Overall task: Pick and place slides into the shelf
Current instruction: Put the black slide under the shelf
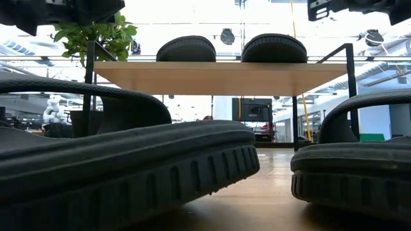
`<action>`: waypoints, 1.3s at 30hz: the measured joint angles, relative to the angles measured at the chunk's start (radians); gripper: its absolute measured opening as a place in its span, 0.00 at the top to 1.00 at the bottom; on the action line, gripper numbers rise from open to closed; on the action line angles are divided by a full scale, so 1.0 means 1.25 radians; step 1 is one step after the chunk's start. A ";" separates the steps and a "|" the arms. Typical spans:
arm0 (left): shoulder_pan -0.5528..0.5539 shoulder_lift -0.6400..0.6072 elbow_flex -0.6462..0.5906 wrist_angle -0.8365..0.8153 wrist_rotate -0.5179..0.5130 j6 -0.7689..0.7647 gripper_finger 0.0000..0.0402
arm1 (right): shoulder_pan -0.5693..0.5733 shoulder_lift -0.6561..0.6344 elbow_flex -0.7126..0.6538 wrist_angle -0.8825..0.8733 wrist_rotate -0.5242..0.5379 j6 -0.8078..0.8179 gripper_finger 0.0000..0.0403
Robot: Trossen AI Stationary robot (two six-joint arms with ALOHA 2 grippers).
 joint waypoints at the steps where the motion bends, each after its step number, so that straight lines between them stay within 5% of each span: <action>1: 0.009 -0.014 0.000 -0.006 -0.004 0.004 1.00 | -0.020 -0.026 0.000 -0.011 0.000 -0.005 1.00; 4: 0.034 -0.057 0.000 -0.029 -0.005 -0.008 1.00 | -0.078 -0.117 0.000 -0.051 -0.017 0.036 1.00; 8: 0.044 -0.097 0.000 -0.089 -0.005 -0.039 1.00 | -0.103 -0.218 -0.008 -0.108 -0.139 0.098 1.00; 20: 0.019 -0.119 0.000 -0.219 0.031 -0.112 0.99 | 0.066 -0.228 -0.137 0.059 -0.211 0.180 1.00; 32: -0.070 -0.098 0.000 -0.277 0.057 -0.140 0.98 | 0.255 -0.095 -0.146 0.193 -0.071 0.167 1.00; 39: -0.182 -0.027 0.000 -0.268 0.054 -0.192 0.99 | 0.365 0.002 -0.146 0.234 0.105 0.121 1.00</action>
